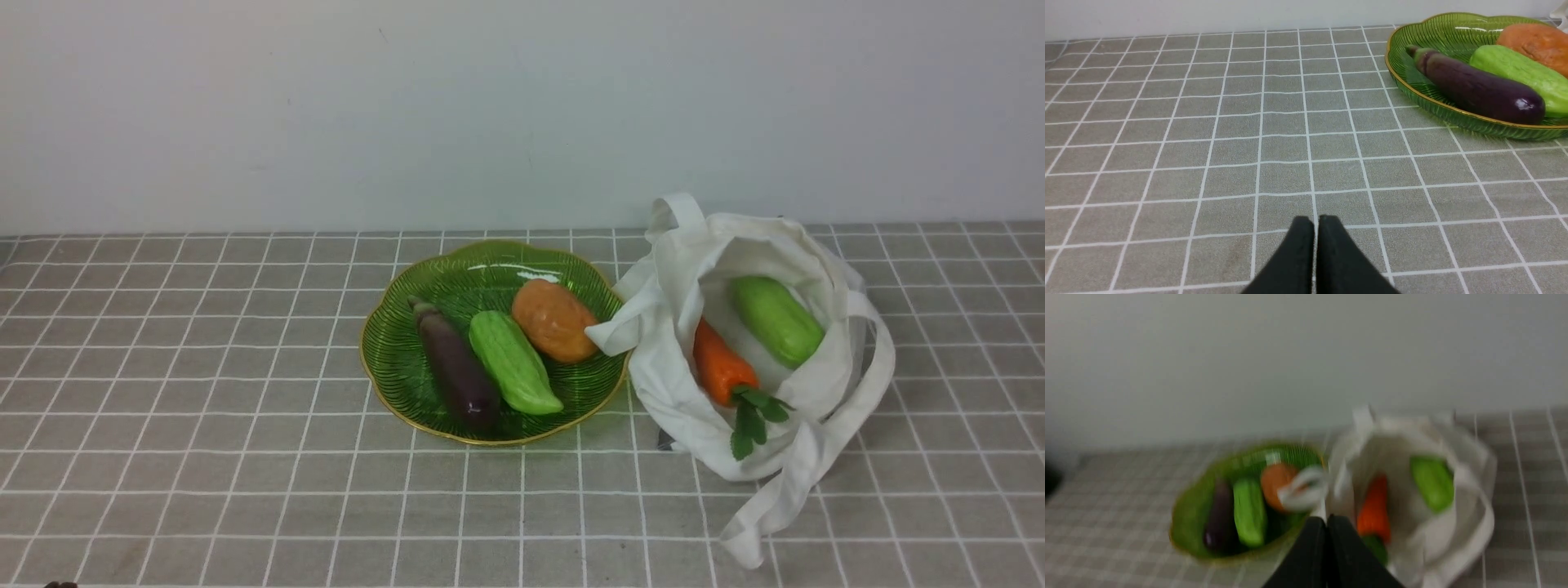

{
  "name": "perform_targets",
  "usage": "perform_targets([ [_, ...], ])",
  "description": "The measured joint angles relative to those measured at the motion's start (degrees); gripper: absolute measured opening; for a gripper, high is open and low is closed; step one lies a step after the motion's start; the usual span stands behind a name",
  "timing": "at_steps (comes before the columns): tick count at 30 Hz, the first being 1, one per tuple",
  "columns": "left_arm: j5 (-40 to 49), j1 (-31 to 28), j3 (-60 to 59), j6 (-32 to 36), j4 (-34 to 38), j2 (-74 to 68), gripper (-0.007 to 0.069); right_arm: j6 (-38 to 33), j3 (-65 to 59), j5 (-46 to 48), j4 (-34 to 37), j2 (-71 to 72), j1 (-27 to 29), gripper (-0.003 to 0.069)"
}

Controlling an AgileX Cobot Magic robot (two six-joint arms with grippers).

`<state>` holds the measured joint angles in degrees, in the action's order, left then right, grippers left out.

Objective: Take vegetables from bag on grey coffee tablecloth place on plate.
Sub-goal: 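Reach into the cloth bag and grasp the green vegetable inside with the right gripper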

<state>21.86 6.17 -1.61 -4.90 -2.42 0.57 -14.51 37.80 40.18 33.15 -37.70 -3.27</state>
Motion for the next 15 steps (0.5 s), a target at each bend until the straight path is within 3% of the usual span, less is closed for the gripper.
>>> perform_targets([
  [6, 0.0, 0.0, 0.0, 0.0, 0.0, 0.0, -0.0005, -3.24, 3.57, 4.71, 0.22, -22.81, 0.0, -0.0015],
  [10, 0.0, 0.0, 0.0, 0.0, 0.0, 0.0, -0.0005, -7.0, 11.29, 4.38, 1.95, -39.2, -2.94, 0.0],
  [15, 0.0, 0.0, 0.0, 0.0, 0.0, 0.0, -0.0005, -5.82, 21.44, 3.37, -3.12, -51.9, -7.05, 0.0037],
])
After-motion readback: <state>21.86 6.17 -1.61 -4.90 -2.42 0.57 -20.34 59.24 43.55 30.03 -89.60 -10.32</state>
